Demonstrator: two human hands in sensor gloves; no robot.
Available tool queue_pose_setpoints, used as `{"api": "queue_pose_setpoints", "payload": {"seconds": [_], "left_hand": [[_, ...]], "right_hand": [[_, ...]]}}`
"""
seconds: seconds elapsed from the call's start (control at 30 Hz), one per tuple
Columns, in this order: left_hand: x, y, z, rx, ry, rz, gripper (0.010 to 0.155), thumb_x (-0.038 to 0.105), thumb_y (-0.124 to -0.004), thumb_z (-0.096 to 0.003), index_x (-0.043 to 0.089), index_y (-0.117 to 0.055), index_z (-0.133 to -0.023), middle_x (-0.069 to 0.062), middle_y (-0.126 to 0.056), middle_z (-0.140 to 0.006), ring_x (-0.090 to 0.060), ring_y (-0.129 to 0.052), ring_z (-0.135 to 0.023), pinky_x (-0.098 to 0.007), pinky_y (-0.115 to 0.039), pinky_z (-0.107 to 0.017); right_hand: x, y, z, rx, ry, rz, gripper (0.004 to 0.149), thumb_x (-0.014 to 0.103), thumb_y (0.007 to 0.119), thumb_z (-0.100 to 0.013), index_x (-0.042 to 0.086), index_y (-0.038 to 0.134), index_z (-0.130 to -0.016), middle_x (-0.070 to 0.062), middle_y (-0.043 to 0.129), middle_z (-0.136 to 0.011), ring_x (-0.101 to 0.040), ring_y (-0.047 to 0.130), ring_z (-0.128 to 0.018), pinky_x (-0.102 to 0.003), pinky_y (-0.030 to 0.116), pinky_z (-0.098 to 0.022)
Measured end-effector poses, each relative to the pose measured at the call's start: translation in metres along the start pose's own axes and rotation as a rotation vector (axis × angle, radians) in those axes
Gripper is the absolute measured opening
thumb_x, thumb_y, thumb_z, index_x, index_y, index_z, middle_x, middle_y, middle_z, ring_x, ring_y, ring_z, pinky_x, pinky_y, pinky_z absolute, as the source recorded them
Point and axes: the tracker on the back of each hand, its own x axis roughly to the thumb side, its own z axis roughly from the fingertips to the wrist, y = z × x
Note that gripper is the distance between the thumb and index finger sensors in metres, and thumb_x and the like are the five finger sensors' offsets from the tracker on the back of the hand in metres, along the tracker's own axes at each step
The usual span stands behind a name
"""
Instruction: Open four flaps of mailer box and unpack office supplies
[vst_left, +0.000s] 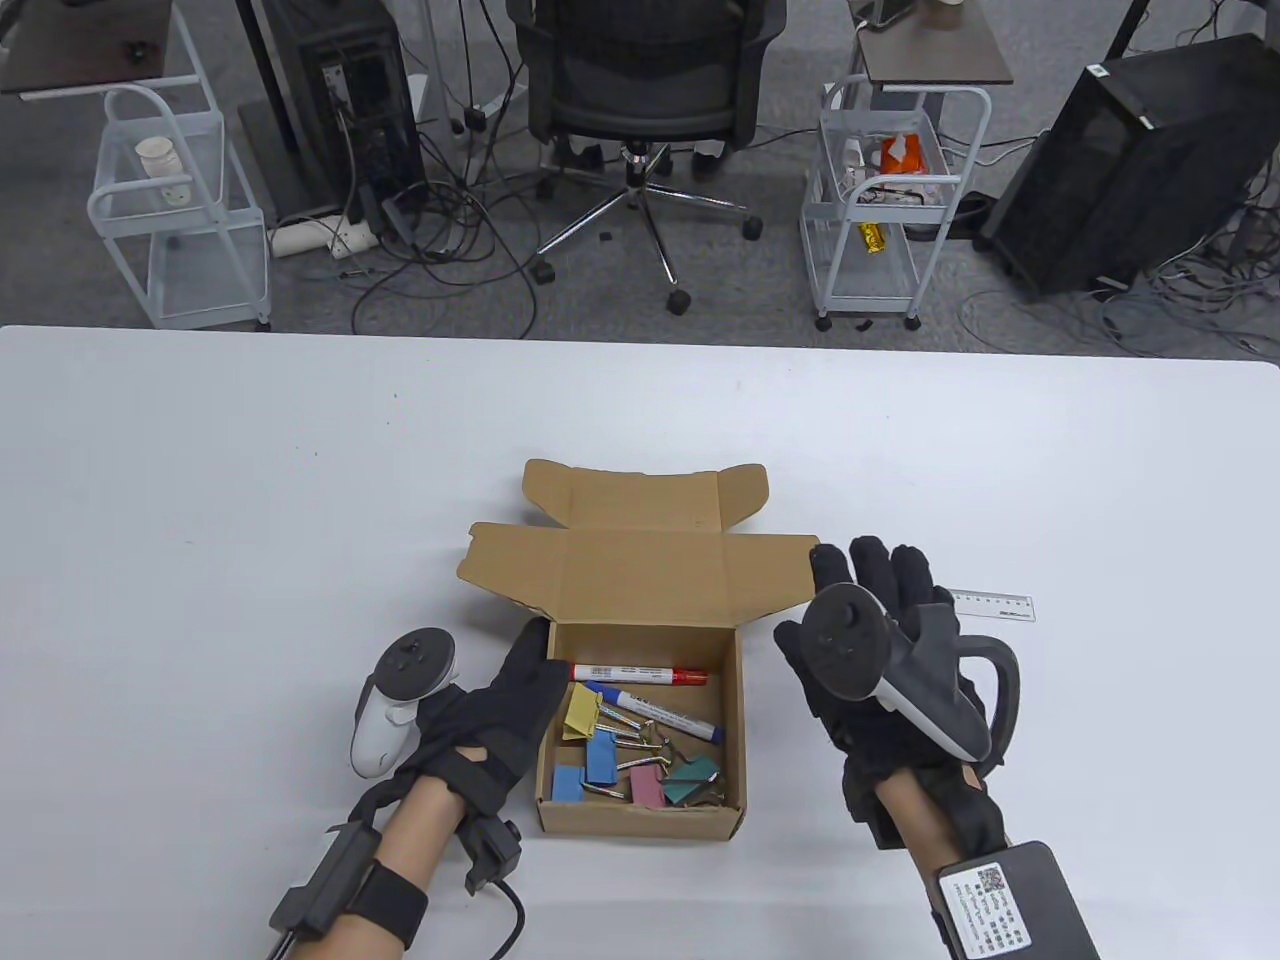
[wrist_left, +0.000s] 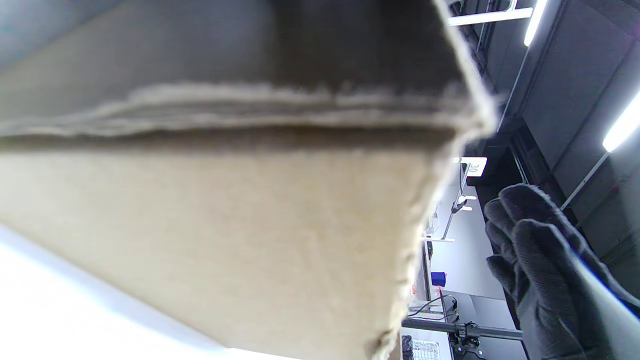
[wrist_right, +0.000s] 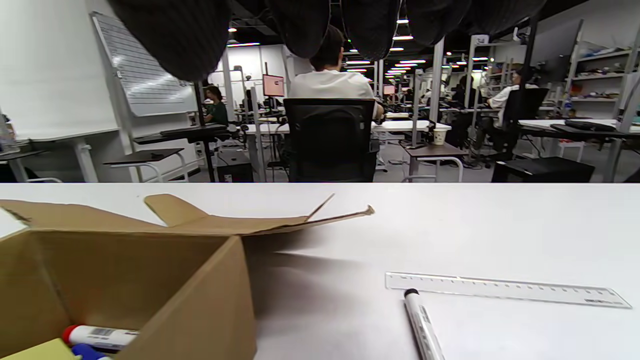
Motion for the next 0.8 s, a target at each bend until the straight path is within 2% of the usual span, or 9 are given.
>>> {"api": "queue_pose_setpoints", "payload": {"seconds": [0.23, 0.5, 0.7, 0.8], "left_hand": [[0.0, 0.0, 0.0, -0.001, 0.0, -0.001, 0.083, 0.054, -0.051, -0.0616, 0.013, 0.0, -0.113, -0.027, 0.001, -0.121, -0.054, -0.003, -0.111, -0.063, -0.031, -0.08], [0.0, 0.0, 0.0, -0.002, 0.001, -0.003, 0.084, 0.054, -0.051, -0.0616, 0.013, 0.001, -0.113, -0.027, 0.002, -0.121, -0.054, -0.003, -0.111, -0.063, -0.031, -0.08], [0.0, 0.0, 0.0, -0.004, 0.001, -0.005, 0.084, 0.054, -0.051, -0.0616, 0.013, 0.001, -0.113, -0.027, 0.002, -0.121, -0.054, -0.002, -0.111, -0.063, -0.031, -0.08], [0.0, 0.0, 0.0, -0.006, 0.001, -0.005, 0.084, 0.054, -0.051, -0.0616, 0.013, 0.001, -0.113, -0.027, 0.002, -0.121, -0.054, -0.002, -0.111, -0.063, -0.031, -0.08]], "right_hand": [[0.033, -0.014, 0.004, -0.022, -0.086, 0.014, 0.07, 0.051, 0.068, -0.059, 0.013, 0.049, -0.115, -0.026, 0.051, -0.122, -0.057, 0.051, -0.106, -0.066, 0.053, -0.074], [0.07, -0.02, -0.005, -0.005, -0.149, 0.045, 0.068, 0.051, 0.069, -0.059, 0.012, 0.053, -0.113, -0.023, 0.064, -0.117, -0.052, 0.065, -0.104, -0.063, 0.061, -0.073], [0.097, -0.015, -0.015, 0.039, -0.18, 0.095, 0.068, 0.05, 0.069, -0.059, 0.012, 0.055, -0.112, -0.021, 0.069, -0.115, -0.051, 0.069, -0.102, -0.061, 0.065, -0.072], [0.11, -0.005, -0.02, 0.084, -0.197, 0.138, 0.067, 0.05, 0.07, -0.059, 0.012, 0.057, -0.112, -0.02, 0.072, -0.114, -0.049, 0.073, -0.101, -0.06, 0.067, -0.071]]}}
